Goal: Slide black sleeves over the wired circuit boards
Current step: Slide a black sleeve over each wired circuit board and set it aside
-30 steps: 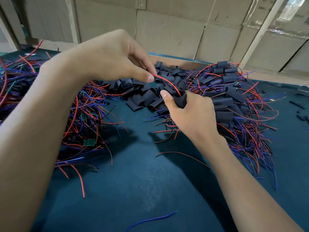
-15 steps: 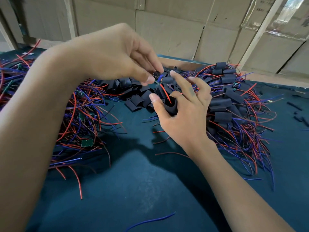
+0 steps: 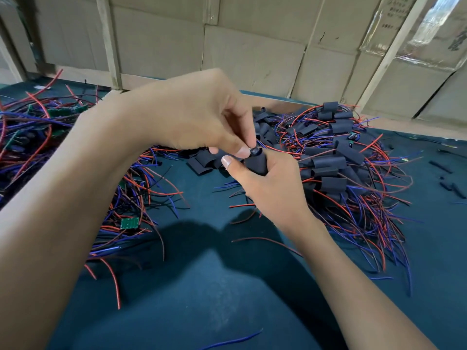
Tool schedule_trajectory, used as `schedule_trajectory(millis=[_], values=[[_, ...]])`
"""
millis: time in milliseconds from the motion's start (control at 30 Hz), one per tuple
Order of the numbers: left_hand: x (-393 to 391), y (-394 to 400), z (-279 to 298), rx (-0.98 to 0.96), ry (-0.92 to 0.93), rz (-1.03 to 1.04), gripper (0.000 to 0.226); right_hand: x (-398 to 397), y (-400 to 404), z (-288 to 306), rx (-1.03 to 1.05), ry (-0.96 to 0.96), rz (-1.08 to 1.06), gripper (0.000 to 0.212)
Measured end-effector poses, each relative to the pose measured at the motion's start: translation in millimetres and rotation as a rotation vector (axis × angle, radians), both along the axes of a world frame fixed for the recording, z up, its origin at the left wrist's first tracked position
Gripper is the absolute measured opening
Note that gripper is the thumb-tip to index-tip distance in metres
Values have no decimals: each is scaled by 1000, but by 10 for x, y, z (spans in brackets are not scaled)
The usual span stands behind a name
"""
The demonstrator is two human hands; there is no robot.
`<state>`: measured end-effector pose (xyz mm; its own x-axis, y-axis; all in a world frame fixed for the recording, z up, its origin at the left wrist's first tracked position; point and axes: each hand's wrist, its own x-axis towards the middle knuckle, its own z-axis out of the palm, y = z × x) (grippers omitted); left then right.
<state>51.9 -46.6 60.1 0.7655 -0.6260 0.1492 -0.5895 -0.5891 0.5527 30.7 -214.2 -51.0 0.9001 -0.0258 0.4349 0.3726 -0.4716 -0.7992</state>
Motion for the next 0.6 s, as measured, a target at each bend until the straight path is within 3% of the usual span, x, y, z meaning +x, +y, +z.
schedule_trajectory(millis=[133,233,300,433,533,600], values=[[-23,-24,-4,60,-17,-9,12,28,14,1,124,153,88,49],[-51,-11,21,68,-24,-23,13,23,76,8,101,74,93,49],[-41,48,43,-18,-37,-11,10,2,38,50,-40,-59,26,44],[71,192,46,-266,-103,136,19,-89,-118,261,-529,-411,-131,40],[152,236,10,-356,-82,228,21,-222,-68,399,-564,-492,-97,45],[215,277,-35,-299,-51,292,20,-290,-29,425,-567,-532,-64,46]])
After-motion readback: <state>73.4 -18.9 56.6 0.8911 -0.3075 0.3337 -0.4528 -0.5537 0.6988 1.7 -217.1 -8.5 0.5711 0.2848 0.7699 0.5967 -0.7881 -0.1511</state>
